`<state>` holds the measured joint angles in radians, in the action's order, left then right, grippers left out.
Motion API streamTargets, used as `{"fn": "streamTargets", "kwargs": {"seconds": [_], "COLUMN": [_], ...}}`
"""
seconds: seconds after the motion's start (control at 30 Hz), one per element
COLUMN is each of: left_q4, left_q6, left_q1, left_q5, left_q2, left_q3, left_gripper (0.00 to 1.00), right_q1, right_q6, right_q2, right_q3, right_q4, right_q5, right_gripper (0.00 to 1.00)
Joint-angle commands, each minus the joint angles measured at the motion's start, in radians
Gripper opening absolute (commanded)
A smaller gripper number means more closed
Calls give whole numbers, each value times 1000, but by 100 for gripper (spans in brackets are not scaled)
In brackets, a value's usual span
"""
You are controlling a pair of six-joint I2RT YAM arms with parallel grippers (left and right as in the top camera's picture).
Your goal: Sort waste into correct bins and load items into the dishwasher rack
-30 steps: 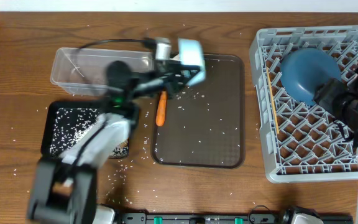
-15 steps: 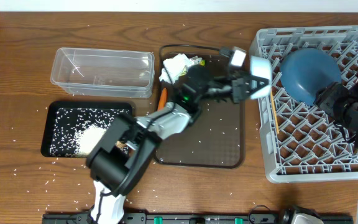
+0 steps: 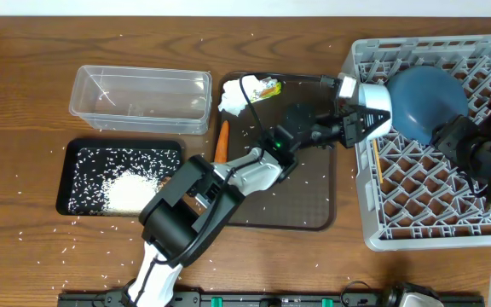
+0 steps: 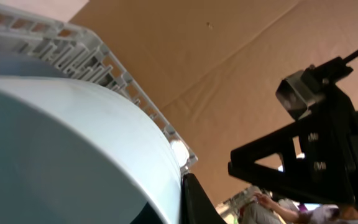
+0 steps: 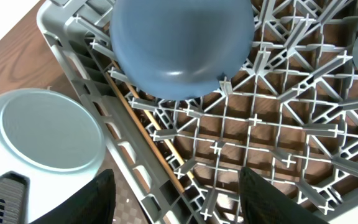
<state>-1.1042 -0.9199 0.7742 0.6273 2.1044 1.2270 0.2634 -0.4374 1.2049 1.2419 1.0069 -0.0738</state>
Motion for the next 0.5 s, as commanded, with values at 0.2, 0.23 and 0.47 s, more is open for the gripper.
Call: {"fn": "streamTargets", "kwargs": {"seconds": [0.2, 0.23, 0.47], "left_q4": [-135, -161, -180], "left_q6": [-139, -163, -185], "left_q1": [19, 23, 38], "left_q5": [-70, -67, -33], "left_q2": [124, 143, 196], "left_q3": [64, 76, 95], "left_gripper": [6, 6, 6], "right_q1": [12, 12, 12], "right_q6": [-11, -11, -11], "right_q2": [-10, -10, -10], "right_q3": [2, 2, 2], "right_q4": [11, 11, 16], "right_q5": [6, 6, 6], "right_gripper": [58, 59, 59]}}
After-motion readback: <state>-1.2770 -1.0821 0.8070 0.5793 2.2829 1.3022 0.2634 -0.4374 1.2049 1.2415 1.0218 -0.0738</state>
